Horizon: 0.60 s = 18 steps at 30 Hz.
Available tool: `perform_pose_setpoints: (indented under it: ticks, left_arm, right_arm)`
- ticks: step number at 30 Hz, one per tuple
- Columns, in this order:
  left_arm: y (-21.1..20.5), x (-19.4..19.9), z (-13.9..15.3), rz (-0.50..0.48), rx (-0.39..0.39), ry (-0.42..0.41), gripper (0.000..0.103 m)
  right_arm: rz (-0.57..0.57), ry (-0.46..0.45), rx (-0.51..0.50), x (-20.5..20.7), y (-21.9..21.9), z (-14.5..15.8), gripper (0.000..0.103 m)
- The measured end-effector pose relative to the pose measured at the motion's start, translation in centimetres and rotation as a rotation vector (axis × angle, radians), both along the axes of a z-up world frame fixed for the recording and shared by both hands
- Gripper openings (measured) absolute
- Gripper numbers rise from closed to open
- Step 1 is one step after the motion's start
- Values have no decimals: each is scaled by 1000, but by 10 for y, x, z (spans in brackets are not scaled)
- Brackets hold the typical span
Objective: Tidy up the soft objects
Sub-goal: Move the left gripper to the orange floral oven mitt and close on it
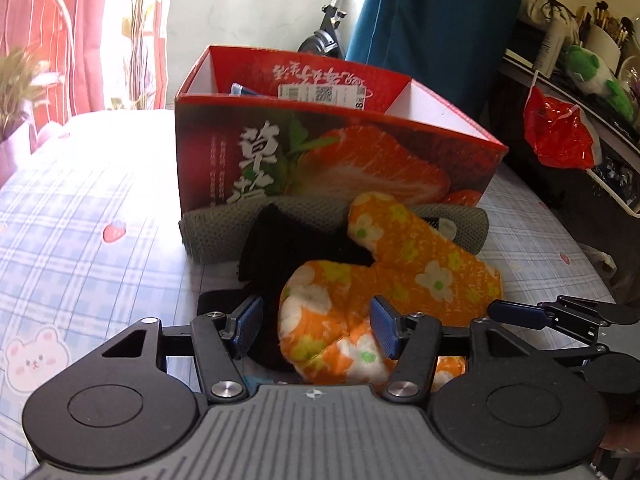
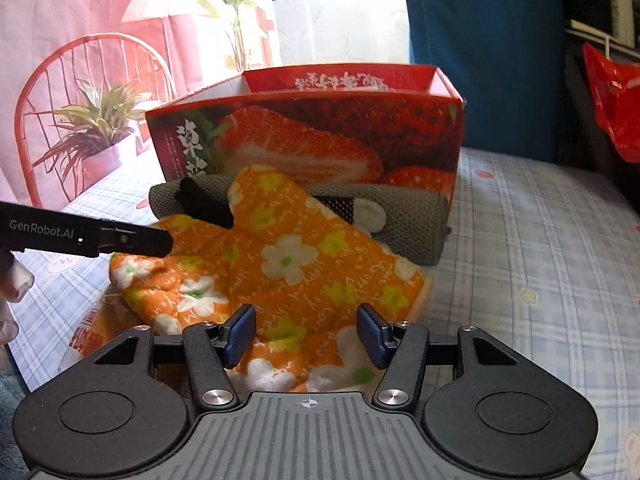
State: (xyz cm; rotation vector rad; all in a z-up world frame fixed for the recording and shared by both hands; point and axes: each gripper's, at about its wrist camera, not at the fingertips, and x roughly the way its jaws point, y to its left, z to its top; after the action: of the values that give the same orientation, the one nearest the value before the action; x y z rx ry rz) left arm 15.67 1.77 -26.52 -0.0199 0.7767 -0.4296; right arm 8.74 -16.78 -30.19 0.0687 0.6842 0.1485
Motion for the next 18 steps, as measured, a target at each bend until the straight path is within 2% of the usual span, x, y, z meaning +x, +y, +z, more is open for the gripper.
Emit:
perform_pose_setpoints:
  ticks: [4,10,11,13,15,18]
  left_arm:
    - [4,5,-6,-12,-70,44,62]
    - [-2,9,-13,-34,-71,59,60]
    - [-2,9,-13,-37,-71,59,57]
    - [-2,7,-9,-29,-54,39,36]
    - [-1,5,-2,-18,-52,24,25]
    - [3,0,8,-17,-67,9,21]
  right_arm:
    - [-3,2,14,1,-2,-6,53]
    - [0,-5,18,2,-2,-7,54]
    - [0,-5,21,2,-2,-7,54]
    - [0,-7,24,2,-3,-7,54]
    - [-6,-12,28,2,-4,-6,54]
    - [-16,-18,42,0,-7,-4,56]
